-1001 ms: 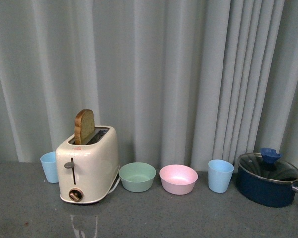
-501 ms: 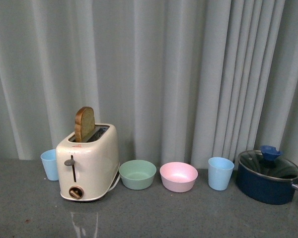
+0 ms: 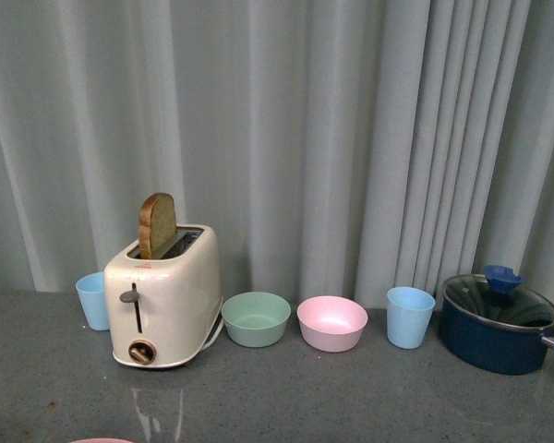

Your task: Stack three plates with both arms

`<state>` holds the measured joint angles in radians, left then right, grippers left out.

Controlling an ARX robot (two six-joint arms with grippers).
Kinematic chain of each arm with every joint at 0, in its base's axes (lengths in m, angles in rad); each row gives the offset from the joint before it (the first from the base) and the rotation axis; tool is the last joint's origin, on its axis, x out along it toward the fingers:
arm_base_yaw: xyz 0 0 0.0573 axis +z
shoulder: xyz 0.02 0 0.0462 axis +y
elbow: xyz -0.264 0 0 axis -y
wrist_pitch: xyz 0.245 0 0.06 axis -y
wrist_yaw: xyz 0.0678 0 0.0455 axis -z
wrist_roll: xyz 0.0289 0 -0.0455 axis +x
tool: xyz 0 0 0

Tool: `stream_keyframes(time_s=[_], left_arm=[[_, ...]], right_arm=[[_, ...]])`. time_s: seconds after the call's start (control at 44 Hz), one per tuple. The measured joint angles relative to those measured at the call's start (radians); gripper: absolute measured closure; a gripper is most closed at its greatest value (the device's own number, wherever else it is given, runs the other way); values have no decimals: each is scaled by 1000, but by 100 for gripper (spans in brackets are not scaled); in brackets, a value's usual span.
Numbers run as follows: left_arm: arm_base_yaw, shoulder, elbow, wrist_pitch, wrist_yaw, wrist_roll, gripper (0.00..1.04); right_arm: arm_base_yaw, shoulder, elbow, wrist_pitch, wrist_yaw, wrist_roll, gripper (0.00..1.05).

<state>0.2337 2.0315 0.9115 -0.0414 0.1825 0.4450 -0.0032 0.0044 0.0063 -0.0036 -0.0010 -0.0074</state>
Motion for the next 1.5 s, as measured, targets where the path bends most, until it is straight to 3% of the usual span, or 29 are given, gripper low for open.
stream_keyframes(time_s=[0.114, 0.478, 0.66, 1.138, 1.502], left_arm=[[0, 13, -1, 10, -5, 9, 9], [3, 37, 11, 33, 6, 4, 77], [11, 36, 15, 43, 34, -9, 96], [16, 29, 18, 34, 56, -18, 99], [56, 23, 88, -90, 92, 46, 100]], right_arm=[[0, 0, 0, 0, 0, 0, 7], [0, 0, 0, 0, 0, 0, 7], [0, 0, 0, 0, 0, 0, 7], [0, 0, 0, 0, 0, 0, 7], [0, 0, 0, 0, 0, 0, 7]])
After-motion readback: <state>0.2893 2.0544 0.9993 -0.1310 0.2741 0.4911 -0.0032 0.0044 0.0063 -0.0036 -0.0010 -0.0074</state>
